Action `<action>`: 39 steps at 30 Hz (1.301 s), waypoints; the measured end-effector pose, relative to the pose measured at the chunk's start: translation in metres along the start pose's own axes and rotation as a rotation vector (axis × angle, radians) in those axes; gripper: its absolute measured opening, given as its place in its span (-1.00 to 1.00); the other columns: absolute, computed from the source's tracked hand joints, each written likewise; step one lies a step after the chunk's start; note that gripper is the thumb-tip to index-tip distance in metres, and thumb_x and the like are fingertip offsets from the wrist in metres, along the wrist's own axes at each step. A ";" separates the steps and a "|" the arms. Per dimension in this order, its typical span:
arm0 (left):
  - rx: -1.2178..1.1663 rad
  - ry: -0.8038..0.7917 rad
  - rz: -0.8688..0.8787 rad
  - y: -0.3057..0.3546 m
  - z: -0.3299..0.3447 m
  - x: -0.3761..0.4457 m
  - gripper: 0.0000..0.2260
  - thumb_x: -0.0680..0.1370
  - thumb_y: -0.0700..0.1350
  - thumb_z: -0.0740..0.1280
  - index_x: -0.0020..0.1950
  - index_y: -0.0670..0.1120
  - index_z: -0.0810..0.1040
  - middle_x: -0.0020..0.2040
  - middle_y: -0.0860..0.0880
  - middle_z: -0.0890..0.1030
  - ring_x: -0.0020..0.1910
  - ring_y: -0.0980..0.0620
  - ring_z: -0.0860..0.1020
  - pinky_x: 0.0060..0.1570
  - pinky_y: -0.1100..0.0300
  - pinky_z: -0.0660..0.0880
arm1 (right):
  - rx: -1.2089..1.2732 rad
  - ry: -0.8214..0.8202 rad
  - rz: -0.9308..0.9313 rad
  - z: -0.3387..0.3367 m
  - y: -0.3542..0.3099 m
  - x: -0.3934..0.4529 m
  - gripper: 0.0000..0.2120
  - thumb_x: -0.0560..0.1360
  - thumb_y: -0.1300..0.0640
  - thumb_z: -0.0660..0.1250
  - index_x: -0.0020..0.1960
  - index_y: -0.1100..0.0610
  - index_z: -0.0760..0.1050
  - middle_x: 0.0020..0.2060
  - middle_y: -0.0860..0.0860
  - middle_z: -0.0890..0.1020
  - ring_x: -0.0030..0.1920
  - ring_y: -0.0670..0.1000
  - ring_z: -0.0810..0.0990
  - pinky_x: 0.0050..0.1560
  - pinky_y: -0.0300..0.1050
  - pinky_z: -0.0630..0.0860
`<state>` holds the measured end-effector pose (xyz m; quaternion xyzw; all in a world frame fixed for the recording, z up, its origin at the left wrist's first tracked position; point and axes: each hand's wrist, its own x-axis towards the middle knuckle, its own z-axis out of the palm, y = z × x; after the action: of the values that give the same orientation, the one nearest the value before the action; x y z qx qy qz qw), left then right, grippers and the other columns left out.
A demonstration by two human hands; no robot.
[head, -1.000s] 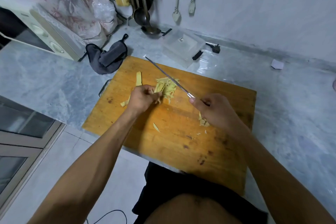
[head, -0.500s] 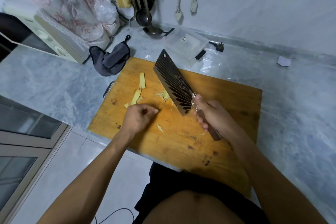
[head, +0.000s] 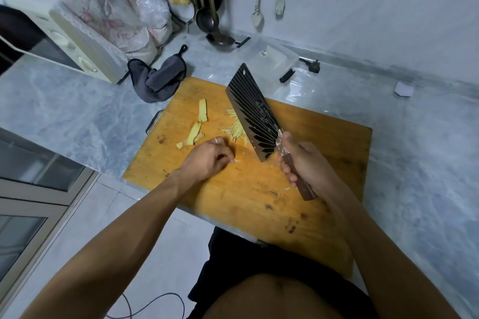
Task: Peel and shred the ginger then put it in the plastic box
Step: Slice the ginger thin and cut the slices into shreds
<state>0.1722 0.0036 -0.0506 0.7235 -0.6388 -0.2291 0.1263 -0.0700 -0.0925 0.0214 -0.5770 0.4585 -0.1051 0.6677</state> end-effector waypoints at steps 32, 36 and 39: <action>-0.256 0.510 -0.257 0.023 -0.047 0.024 -0.64 0.56 -0.01 0.37 0.34 -0.06 0.53 0.30 -0.04 0.55 0.30 -0.02 0.47 0.29 0.10 0.40 | -1.346 0.118 -0.485 -0.023 0.005 0.006 -0.50 0.57 -0.35 0.14 0.05 0.08 0.51 -0.24 -0.08 0.54 -0.25 -0.03 0.51 -0.25 -0.10 0.45; -0.301 -0.119 -0.226 0.034 -0.064 0.047 -0.70 0.49 0.04 0.48 0.14 -0.10 0.67 0.05 0.02 0.65 0.05 0.10 0.57 0.11 0.20 0.43 | -1.446 0.057 -0.567 -0.019 0.006 0.001 -0.46 0.57 -0.38 0.09 0.15 0.06 0.50 -0.11 -0.03 0.62 -0.14 0.00 0.57 -0.21 -0.12 0.38; -0.503 -0.187 -0.250 0.031 -0.065 0.055 -0.96 0.50 -0.12 0.48 -0.13 -0.07 0.70 -0.21 0.10 0.67 -0.25 0.29 0.60 -0.07 0.28 0.47 | -1.463 0.021 -0.590 -0.017 0.008 -0.003 -0.45 0.57 -0.37 0.08 0.15 0.07 0.51 -0.08 -0.02 0.62 -0.10 0.00 0.58 -0.19 -0.14 0.33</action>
<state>0.1817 -0.0620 0.0115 0.7184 -0.4766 -0.4596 0.2132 -0.0868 -0.0995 0.0173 -0.9666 0.2454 0.0449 0.0584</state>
